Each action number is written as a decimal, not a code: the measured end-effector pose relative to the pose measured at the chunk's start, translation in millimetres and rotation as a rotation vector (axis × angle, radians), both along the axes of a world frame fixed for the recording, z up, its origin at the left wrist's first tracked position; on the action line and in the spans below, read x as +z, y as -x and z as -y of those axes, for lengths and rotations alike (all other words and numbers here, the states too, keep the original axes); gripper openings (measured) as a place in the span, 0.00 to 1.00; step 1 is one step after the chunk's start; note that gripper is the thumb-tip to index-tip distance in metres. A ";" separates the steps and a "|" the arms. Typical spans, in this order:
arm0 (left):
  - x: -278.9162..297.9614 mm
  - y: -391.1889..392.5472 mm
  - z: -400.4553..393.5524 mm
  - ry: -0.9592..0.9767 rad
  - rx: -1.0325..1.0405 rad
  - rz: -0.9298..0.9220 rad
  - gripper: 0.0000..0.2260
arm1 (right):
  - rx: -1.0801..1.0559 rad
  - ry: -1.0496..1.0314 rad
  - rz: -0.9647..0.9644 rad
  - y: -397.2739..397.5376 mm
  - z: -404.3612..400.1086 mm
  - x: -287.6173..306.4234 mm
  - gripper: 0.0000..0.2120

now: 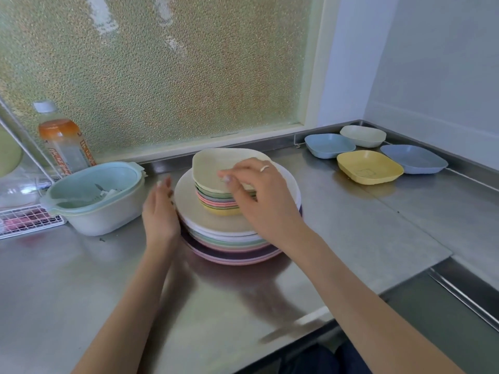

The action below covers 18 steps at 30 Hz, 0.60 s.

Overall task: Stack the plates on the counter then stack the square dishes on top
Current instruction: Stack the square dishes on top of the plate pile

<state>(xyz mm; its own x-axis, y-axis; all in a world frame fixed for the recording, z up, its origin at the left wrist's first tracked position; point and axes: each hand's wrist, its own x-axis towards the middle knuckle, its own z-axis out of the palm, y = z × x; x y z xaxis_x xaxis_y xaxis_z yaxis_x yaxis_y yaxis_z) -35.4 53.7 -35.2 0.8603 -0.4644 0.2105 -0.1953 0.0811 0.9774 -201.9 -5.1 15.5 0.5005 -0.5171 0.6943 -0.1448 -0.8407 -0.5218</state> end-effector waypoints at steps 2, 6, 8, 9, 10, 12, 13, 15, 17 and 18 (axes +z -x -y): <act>17.0 8.6 -8.5 0.117 0.108 0.134 0.18 | -0.078 -0.010 0.112 18.9 12.5 -1.8 0.12; 67.0 71.3 -11.3 0.283 0.122 0.547 0.14 | -0.247 -0.036 0.139 65.8 64.0 -5.3 0.11; 88.1 110.8 7.9 0.331 -0.031 0.671 0.12 | -0.347 -0.076 0.134 90.0 100.6 -12.8 0.11; 95.6 130.2 22.7 0.342 -0.120 0.686 0.11 | -0.411 -0.113 0.129 101.6 120.0 -17.9 0.12; 100.6 149.0 39.0 0.340 -0.206 0.677 0.10 | -0.483 -0.156 0.113 112.9 139.5 -24.0 0.13; 99.9 184.5 79.8 0.232 -0.370 0.635 0.09 | -0.625 -0.246 0.055 134.6 176.3 -34.3 0.14; 94.4 199.5 100.9 0.119 -0.452 0.632 0.09 | -0.684 -0.285 0.012 142.8 191.7 -37.5 0.14; 75.5 226.2 148.9 -0.123 -0.576 0.640 0.11 | -0.763 -0.347 -0.083 158.3 220.9 -40.0 0.16; 54.6 241.5 191.8 -0.297 -0.615 0.623 0.13 | -0.759 -0.374 -0.145 168.3 248.4 -40.6 0.18; 44.7 245.0 212.3 -0.366 -0.615 0.612 0.14 | -0.742 -0.368 -0.166 172.1 262.2 -40.5 0.19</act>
<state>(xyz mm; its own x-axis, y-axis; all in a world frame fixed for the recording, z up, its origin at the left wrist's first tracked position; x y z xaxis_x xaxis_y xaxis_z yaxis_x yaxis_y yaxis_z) -280.4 -158.5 9.5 0.2296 -0.9272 0.2961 -0.7086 0.0493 0.7039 -374.0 -267.4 -25.0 0.0225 -0.9309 0.3646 -0.6911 -0.2781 -0.6671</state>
